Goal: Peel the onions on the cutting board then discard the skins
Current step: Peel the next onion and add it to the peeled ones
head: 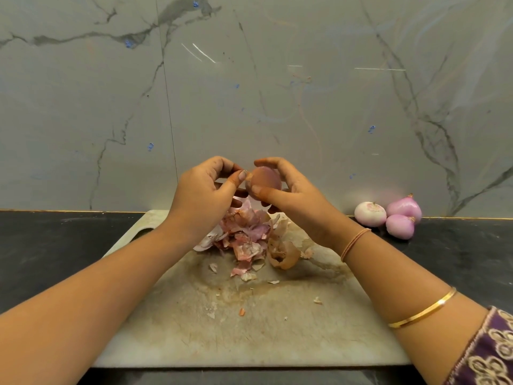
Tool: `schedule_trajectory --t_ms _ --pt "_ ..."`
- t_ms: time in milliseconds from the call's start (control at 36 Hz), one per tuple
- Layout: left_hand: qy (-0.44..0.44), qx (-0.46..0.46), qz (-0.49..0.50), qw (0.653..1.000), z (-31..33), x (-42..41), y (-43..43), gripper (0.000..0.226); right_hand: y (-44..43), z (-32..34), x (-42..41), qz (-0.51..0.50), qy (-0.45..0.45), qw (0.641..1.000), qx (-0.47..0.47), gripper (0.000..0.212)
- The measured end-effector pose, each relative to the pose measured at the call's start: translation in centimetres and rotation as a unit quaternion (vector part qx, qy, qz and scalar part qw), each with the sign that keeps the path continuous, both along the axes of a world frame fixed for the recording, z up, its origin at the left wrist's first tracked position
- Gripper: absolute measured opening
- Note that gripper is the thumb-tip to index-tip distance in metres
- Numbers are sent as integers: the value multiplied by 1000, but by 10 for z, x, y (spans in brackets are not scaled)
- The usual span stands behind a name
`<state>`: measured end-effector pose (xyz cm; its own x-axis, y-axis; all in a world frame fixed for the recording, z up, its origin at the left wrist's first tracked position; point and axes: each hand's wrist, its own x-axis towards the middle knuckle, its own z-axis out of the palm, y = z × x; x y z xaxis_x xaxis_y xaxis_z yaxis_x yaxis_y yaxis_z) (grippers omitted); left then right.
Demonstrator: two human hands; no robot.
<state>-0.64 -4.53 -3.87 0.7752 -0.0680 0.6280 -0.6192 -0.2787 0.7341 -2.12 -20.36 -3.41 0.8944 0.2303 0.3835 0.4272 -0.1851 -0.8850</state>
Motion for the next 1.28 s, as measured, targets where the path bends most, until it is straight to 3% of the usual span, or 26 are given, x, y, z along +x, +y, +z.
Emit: schedule_trajectory --t_ms 306,389,472,611,1028,1278 --pt "51 -22 43 998 0 11 10 17 -1 2 0 22 35 998 40 41" --pt "64 -11 38 997 1 7 11 22 -3 2 2 15 31 998 50 34" --pt "50 -8 19 999 3 1 7 24 -3 1 3 -13 14 999 40 33" --pt "23 -5 0 1000 4 -7 0 5 -3 -1 4 -32 -21 999 17 45" --pt "0 13 66 998 3 -6 -2 19 5 -1 1 -55 -118 989 -76 50" --pt "27 24 98 994 2 4 6 13 0 3 -1 -1 -24 1000 17 43"
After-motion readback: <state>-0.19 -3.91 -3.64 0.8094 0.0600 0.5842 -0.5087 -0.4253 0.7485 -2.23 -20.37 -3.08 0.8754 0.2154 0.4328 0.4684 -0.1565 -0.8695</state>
